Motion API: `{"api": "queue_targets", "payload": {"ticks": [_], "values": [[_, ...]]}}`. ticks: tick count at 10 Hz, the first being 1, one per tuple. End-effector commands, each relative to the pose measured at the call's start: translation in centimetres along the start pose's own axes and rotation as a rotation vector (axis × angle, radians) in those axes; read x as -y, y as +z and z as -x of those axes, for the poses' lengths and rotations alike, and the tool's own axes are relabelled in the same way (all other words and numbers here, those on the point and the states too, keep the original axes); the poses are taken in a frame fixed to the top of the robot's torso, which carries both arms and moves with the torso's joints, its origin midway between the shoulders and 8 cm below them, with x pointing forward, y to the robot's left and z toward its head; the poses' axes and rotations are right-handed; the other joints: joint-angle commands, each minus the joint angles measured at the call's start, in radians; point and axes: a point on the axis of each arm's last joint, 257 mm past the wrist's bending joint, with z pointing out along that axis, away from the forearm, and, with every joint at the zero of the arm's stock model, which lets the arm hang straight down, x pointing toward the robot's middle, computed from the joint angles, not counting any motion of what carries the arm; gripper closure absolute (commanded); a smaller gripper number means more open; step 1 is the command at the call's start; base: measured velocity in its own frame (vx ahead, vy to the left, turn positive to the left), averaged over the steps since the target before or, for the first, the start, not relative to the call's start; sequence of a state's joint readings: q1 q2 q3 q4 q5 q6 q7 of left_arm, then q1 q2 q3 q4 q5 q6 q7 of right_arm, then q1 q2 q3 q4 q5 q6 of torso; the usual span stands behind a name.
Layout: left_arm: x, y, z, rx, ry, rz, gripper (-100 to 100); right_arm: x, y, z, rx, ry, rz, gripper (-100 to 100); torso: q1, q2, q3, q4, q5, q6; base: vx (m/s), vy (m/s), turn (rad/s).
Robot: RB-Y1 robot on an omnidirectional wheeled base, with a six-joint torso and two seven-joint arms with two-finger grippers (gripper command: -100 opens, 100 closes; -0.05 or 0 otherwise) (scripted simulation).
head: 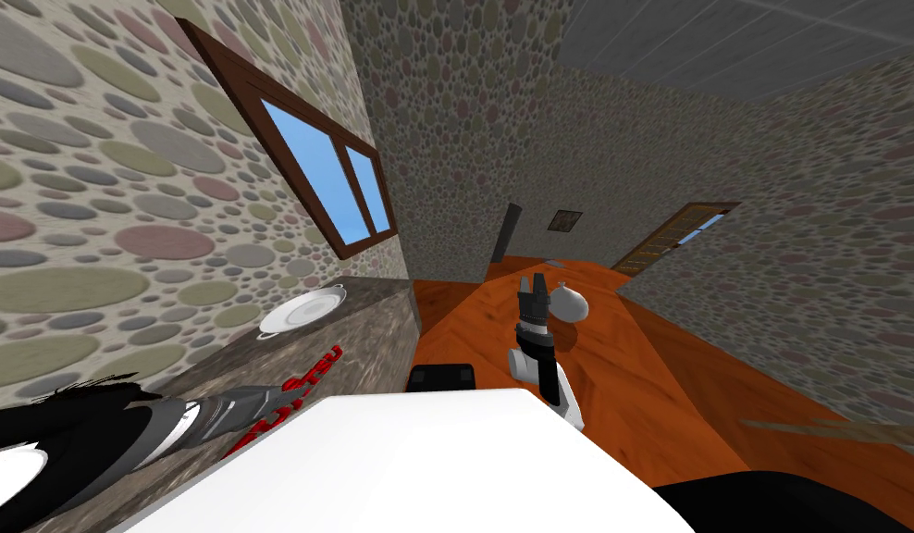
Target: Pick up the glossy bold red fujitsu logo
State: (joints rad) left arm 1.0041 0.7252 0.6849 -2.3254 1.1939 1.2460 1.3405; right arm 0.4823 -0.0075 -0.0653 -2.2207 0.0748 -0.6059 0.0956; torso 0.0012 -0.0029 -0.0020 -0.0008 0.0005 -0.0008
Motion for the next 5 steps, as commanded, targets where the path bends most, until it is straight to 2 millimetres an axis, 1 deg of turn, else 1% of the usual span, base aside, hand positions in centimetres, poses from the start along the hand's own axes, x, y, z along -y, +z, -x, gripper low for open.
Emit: {"api": "queue_targets", "payload": {"ticks": [1, 2, 3, 4, 5], "values": [[0.0, 0.0, 0.0, 0.000, 0.000, 0.000, 0, 0.0, 0.0, 0.0, 0.000, 0.000, 0.000, 0, 0.000, 0.000, 0.000, 0.000, 0.000, 0.000, 0.000, 0.000, 0.000], [0.9, 0.1, 0.1, 0.001, 0.009, -0.005, -100, 0.0, 0.0, 0.0, 0.000, 0.000, 0.000, 0, 0.000, 0.001, 0.001, 0.000, 0.000, 0.000, 0.021, -0.019, 0.061], [1.7, 0.3, 0.2, 0.002, 0.005, -0.008, -100, 0.0, 0.0, 0.0, 0.000, 0.000, 0.000, 0, -0.001, 0.001, 0.000, 0.000, 0.000, 0.000, 0.047, -0.049, 0.081], [1.7, 0.3, 0.2, 0.002, 0.018, -0.008, -100, 0.0, 0.0, 0.0, 0.000, 0.000, 0.000, 0, -0.003, -0.001, 0.000, 0.000, -0.001, 0.000, 0.037, -0.053, 0.029], [2.4, 0.4, 0.4, 0.003, 0.024, -0.009, -100, 0.0, 0.0, 0.0, 0.000, 0.000, 0.000, 0, -0.003, -0.001, 0.000, 0.000, -0.001, 0.000, 0.037, -0.055, 0.043]]}}
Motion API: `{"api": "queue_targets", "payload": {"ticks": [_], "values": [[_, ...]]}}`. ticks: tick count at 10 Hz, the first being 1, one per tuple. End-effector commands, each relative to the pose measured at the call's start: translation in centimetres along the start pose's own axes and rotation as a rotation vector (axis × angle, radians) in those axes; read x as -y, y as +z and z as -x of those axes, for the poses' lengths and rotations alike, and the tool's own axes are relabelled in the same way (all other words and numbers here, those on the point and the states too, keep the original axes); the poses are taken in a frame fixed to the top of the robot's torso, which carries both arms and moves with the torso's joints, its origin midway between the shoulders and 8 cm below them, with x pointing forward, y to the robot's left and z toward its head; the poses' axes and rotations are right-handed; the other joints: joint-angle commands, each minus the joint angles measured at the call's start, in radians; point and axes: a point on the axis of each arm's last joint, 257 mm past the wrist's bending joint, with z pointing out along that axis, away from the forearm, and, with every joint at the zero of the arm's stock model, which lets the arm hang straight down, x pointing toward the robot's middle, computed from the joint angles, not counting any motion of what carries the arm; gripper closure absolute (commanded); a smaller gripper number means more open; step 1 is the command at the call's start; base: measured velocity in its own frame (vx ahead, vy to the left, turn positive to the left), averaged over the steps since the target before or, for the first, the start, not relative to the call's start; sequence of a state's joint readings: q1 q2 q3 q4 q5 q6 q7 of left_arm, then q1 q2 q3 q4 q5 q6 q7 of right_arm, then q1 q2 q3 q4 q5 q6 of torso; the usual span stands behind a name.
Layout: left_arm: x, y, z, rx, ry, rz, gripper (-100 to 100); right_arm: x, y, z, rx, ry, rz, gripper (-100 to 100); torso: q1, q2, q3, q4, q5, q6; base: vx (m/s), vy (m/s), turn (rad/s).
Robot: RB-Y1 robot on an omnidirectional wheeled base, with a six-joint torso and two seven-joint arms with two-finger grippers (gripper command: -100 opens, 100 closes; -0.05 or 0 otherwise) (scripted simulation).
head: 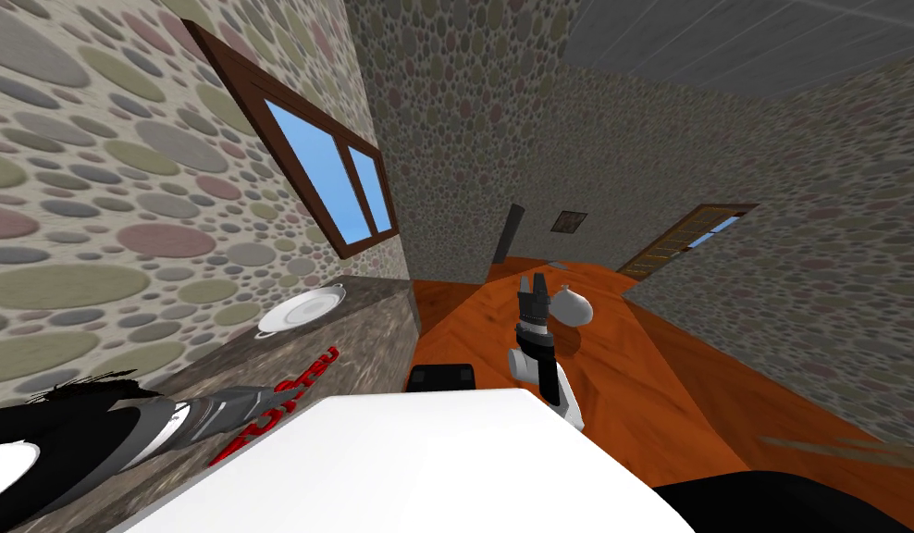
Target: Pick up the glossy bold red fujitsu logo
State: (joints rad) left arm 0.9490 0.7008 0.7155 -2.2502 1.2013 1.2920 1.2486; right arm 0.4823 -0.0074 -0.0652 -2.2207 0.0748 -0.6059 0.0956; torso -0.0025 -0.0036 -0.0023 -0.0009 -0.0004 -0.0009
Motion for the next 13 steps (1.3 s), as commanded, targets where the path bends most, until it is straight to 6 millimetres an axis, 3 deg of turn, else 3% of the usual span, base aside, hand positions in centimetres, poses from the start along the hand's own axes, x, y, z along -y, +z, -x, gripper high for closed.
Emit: {"api": "queue_targets", "payload": {"ticks": [1, 7, 12, 13], "values": [[1.0, 0.3, 0.4, 0.003, -0.001, 0.000, -100, 0.0, 0.0, 0.0, 0.000, 0.000, 0.000, 0, 0.000, 0.000, 0.000, 0.000, 0.000, 0.000, 0.054, -0.065, 0.079], [3.2, 1.0, 1.1, 0.001, 0.029, 0.018, -100, 0.0, 0.0, 0.0, 0.000, 0.000, 0.000, 0, 0.001, 0.000, 0.000, 0.000, 0.000, 0.000, 0.037, -0.048, 0.052], [3.8, 1.4, 1.5, -0.004, 0.050, 0.034, -100, 0.0, 0.0, 0.0, 0.000, 0.000, 0.000, 0, 0.000, 0.000, 0.000, 0.000, 0.000, 0.000, 0.027, -0.044, 0.040], [3.9, 1.4, 1.5, -0.003, 0.054, 0.035, 100, 0.0, 0.0, 0.0, 0.000, 0.000, 0.000, 0, 0.002, 0.001, 0.001, 0.000, 0.000, 0.000, 0.000, 0.000, 0.000]]}}
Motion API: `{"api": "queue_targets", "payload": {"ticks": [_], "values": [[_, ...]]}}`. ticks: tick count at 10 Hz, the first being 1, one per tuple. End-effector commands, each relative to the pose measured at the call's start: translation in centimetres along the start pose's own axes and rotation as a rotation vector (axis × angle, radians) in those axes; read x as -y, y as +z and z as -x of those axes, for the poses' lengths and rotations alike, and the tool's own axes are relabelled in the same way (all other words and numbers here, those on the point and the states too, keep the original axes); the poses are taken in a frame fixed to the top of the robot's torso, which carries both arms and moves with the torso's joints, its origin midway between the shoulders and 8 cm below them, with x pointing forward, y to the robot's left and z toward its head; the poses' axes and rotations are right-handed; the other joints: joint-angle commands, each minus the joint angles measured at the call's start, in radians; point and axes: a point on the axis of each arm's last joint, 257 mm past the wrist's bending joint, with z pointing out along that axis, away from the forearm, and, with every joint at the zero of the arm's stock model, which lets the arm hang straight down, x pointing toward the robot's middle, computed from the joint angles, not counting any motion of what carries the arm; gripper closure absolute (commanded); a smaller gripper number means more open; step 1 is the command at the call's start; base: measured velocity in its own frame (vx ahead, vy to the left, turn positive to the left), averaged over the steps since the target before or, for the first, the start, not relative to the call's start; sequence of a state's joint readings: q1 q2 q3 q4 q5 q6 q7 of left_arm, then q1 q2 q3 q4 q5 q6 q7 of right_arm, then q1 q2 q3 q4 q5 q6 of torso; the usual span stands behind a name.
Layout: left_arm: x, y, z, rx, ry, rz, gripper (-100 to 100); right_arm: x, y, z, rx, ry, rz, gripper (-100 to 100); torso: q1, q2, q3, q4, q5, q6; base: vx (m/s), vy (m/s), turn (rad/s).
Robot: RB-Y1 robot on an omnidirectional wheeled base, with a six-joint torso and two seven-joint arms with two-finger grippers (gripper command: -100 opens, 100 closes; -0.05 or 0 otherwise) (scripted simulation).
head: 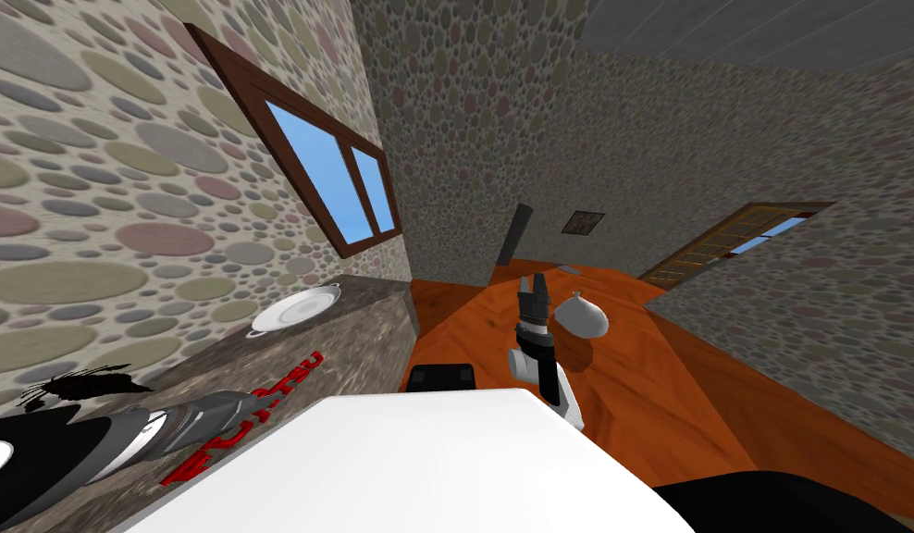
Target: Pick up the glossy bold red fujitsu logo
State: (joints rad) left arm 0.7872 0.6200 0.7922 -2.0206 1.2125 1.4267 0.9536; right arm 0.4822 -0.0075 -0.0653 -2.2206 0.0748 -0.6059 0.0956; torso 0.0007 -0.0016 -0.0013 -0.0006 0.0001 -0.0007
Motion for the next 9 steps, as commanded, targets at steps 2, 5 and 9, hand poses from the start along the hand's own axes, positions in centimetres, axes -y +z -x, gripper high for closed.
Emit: {"api": "queue_targets", "payload": {"ticks": [2, 5, 9], "values": [[0.1, 0.0, 0.0, -0.001, 0.001, -0.002, 100, 0.0, 0.0, 0.0, 0.000, 0.000, 0.000, 0, 0.000, 0.000, 0.000, 0.000, 0.001, 0.000, 0.000, 0.000, 0.000], [0.1, 0.0, -0.1, -0.001, 0.004, -0.002, 0, 0.0, 0.0, 0.0, 0.000, 0.000, 0.000, 0, 0.002, 0.000, 0.000, 0.000, 0.002, -0.001, 0.000, 0.000, 0.000], [-1.1, -0.6, -0.7, 0.006, -0.015, -0.024, 100, 0.0, 0.0, 0.0, 0.000, 0.000, 0.000, 0, 0.005, 0.003, 0.001, 0.000, 0.002, 0.000, -0.035, 0.053, -0.056]]}}
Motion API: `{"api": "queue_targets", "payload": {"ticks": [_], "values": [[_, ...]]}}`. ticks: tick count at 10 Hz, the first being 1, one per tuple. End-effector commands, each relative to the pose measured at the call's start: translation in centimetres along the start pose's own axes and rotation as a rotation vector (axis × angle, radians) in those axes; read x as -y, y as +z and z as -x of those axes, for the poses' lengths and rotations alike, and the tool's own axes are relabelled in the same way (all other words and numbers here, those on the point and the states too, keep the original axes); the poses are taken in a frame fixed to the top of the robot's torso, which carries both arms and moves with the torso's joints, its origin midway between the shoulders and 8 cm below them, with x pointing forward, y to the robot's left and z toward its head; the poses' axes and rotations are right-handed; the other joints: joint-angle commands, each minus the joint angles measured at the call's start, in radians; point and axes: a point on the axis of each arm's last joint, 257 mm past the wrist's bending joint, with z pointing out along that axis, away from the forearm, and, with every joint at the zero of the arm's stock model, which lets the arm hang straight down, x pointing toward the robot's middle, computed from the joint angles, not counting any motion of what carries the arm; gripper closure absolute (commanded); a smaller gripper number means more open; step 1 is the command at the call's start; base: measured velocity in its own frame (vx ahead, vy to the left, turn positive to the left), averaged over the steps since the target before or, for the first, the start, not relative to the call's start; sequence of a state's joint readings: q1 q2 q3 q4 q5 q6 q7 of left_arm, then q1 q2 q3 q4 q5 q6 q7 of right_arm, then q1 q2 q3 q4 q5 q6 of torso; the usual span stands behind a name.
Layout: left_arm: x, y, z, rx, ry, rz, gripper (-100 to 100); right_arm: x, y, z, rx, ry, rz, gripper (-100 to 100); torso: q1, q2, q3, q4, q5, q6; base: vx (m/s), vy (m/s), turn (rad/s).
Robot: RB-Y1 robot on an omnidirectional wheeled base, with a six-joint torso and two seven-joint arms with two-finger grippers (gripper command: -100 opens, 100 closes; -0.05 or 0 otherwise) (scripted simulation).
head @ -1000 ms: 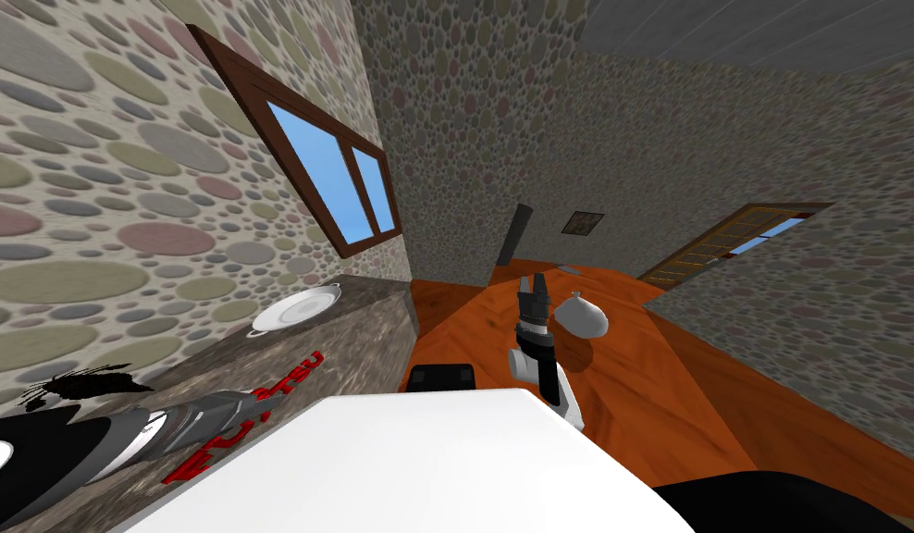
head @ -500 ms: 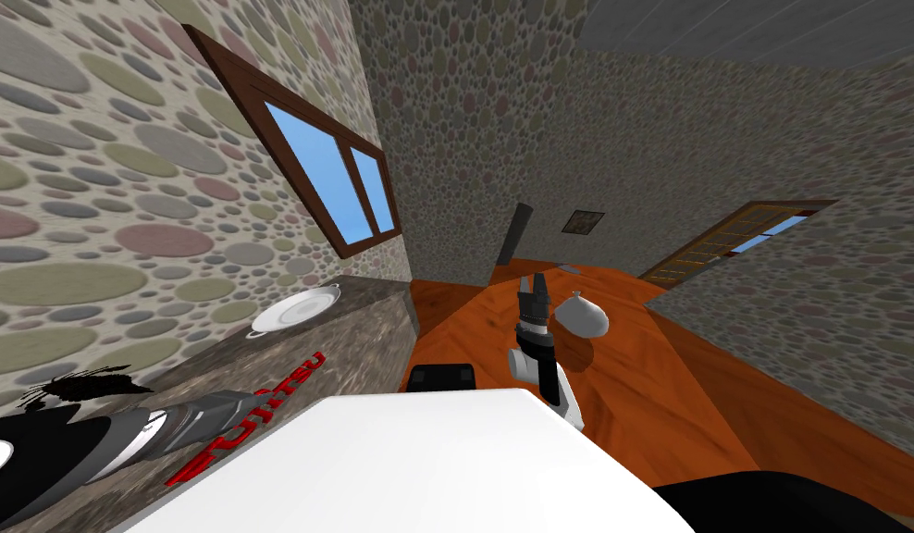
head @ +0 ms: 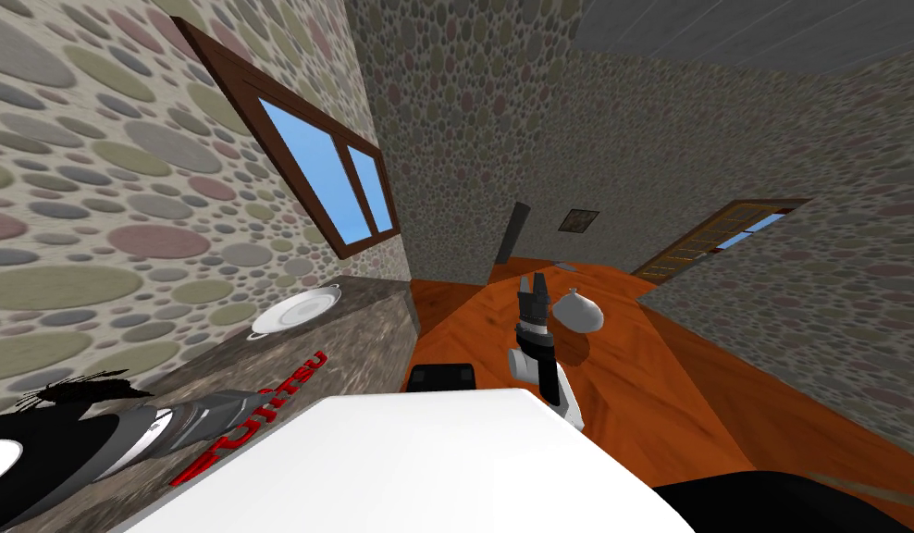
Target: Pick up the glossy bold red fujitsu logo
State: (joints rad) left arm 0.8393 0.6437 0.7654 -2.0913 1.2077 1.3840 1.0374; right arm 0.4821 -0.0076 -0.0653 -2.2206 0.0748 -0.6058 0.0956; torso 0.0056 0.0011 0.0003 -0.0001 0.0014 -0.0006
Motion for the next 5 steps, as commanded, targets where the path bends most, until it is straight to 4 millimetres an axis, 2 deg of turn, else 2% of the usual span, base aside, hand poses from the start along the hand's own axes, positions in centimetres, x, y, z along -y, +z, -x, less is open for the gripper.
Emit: {"api": "queue_targets", "payload": {"ticks": [1, 5], "values": [[-0.7, -0.3, -0.5, -0.001, 0.002, -0.010, 100, 0.0, 0.0, 0.0, 0.000, 0.000, 0.000, 0, 0.000, 0.000, 0.000, 0.000, 0.000, 0.000, -0.048, 0.060, -0.090], [-1.9, -0.6, -0.9, -0.001, -0.027, -0.016, 100, 0.0, 0.0, 0.0, 0.000, 0.000, 0.000, 0, -0.001, 0.000, 0.000, 0.000, -0.001, 0.001, -0.034, 0.050, -0.043]]}}
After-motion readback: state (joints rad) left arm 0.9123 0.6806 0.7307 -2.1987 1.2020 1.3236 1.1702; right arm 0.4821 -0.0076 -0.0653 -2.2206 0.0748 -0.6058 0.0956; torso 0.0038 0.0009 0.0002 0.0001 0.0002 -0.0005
